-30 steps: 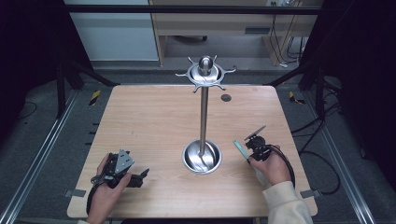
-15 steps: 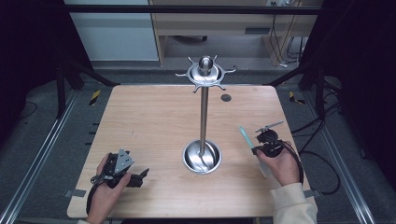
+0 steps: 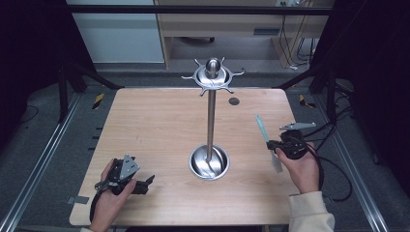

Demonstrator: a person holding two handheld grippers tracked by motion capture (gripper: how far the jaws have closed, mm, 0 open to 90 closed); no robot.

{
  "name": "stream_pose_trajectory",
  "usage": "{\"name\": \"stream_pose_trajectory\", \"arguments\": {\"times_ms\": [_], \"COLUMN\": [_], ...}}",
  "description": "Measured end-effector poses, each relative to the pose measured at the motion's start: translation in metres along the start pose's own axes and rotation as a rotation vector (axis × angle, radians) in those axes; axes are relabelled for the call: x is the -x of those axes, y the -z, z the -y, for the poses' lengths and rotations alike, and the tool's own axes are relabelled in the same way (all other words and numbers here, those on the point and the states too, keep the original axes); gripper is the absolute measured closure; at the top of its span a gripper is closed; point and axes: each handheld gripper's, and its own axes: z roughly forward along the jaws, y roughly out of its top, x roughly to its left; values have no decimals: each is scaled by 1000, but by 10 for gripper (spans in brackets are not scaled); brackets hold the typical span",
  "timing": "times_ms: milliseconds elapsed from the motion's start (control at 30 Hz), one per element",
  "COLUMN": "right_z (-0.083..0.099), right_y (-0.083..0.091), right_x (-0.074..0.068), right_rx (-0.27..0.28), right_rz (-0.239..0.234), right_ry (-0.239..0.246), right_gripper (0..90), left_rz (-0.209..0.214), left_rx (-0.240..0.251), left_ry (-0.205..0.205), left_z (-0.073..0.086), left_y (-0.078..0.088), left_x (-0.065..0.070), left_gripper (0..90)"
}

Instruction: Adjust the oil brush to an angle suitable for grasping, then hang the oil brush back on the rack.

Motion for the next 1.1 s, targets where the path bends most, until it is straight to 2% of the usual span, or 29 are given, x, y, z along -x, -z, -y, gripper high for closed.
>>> {"name": "stream_pose_trajectory", "arguments": {"times_ms": [33, 167, 633, 1100], "right_z": [-2, -5, -19, -25], "right_y": [6, 15, 57, 82], "right_x": [-2, -3, -14, -23], "right_rx": [27, 62, 269, 373], "right_rz": [-3, -3, -7, -38], "right_ry": [4, 13, 40, 48], "right_gripper": [825, 826, 825, 826], "left_rz": [0, -1, -3, -11], "left_rx": [0, -1, 2, 5], "left_ry": [0, 1, 4, 11], "left_z": [0, 0, 0, 0], "left_y": [0, 0, 0, 1], "left_x": [0, 0, -1, -1], "left_gripper": [45, 45, 43, 36]}}
